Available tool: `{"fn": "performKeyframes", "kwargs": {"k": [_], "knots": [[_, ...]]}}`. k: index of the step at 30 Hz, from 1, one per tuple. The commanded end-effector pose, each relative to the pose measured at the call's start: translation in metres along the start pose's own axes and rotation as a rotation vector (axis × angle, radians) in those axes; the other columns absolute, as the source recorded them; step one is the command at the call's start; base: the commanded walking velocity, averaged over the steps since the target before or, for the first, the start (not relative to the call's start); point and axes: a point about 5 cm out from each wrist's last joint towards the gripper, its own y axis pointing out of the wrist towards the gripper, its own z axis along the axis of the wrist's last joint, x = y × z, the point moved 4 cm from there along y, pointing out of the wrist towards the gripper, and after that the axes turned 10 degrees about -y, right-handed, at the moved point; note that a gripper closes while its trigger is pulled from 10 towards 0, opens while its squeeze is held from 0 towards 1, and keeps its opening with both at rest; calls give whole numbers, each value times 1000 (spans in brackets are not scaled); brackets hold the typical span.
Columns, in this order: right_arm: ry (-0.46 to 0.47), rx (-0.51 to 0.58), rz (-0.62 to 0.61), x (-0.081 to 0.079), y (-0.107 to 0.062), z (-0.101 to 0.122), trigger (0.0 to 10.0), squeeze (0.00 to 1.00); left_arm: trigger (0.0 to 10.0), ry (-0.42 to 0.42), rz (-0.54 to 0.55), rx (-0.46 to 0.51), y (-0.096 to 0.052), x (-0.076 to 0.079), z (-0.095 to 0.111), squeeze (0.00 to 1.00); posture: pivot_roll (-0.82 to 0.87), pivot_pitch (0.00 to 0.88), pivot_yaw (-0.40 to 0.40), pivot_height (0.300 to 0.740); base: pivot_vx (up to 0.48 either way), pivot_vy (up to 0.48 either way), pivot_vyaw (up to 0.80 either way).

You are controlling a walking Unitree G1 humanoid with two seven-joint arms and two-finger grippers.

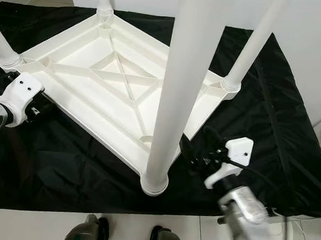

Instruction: Building children table

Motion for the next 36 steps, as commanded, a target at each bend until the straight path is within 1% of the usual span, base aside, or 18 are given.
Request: {"fn": "performKeyframes", "kwargs": {"k": [1,3,4,5,10,12,14,15,17,19,21,22,28,30,31,33,34,36], "knots": [[22,12,92,-1,-10,8,10000,0,10000,6,-203,59,-6,25,12,0,-97,154,52,740,0,0,0],[15,9,111,0,-13,9,10000,0,10000,8,-238,73,-9,30,14,0,-97,154,52,740,0,0,0],[10,-5,156,-1,-18,9,10000,0,10000,3,-281,94,-13,35,18,0,-100,155,55,740,0,0,0],[-14,-39,243,-4,-25,9,10000,0,10000,-7,-366,126,-21,45,24,0,-100,155,59,740,0,0,0],[-30,-52,310,-7,-28,10,10000,0,10000,-7,-454,149,-28,57,28,0,-100,154,65,740,0,0,0],[-16,-54,412,-17,-28,13,10000,0,10000,-2,-623,168,-46,79,33,0,-94,155,62,740,0,0,0],[-9,-52,497,-24,-27,15,10000,0,10000,19,-736,164,-59,95,36,0,-86,155,61,740,0,0,0],[-9,-52,497,-24,-27,15,10000,0,10000,19,-736,164,-59,95,36,0,-86,155,61,740,0,0,0],[3,-54,565,-29,-25,17,10000,0,10000,50,-797,141,-65,107,34,0,-86,155,61,740,0,0,0],[3,-54,565,-29,-25,17,10000,0,10000,50,-797,141,-65,107,34,0,-86,155,61,740,0,0,0],[17,-52,669,-37,-20,20,10000,0,10000,94,-906,115,-81,124,30,0,-74,153,54,740,0,0,0],[19,-52,701,-40,-20,20,10000,0,10000,97,-928,117,-85,128,31,0,-68,154,51,740,0,0,0],[23,-47,783,-47,-20,20,10000,0,10000,106,-1000,112,-99,139,31,0,-57,157,45,740,0,0,0],[29,-38,811,-50,-15,20,10000,0,10000,103,-1063,118,-112,148,34,0,-40,157,35,740,0,0,0],[29,-38,811,-50,-15,20,10000,0,10000,103,-1063,118,-112,148,34,0,-40,157,35,740,0,0,0],[15,-10,821,-55,-3,19,10000,0,10000,77,-1149,137,-134,160,40,0,-23,158,26,740,0,0,0],[15,-10,821,-55,-3,19,10000,0,10000,77,-1149,137,-134,160,40,0,-23,158,26,740,0,0,0],[-5,23,816,-61,11,19,10000,0,10000,45,-1187,143,-146,166,42,0,-12,156,19,740,0,0,0]]}}
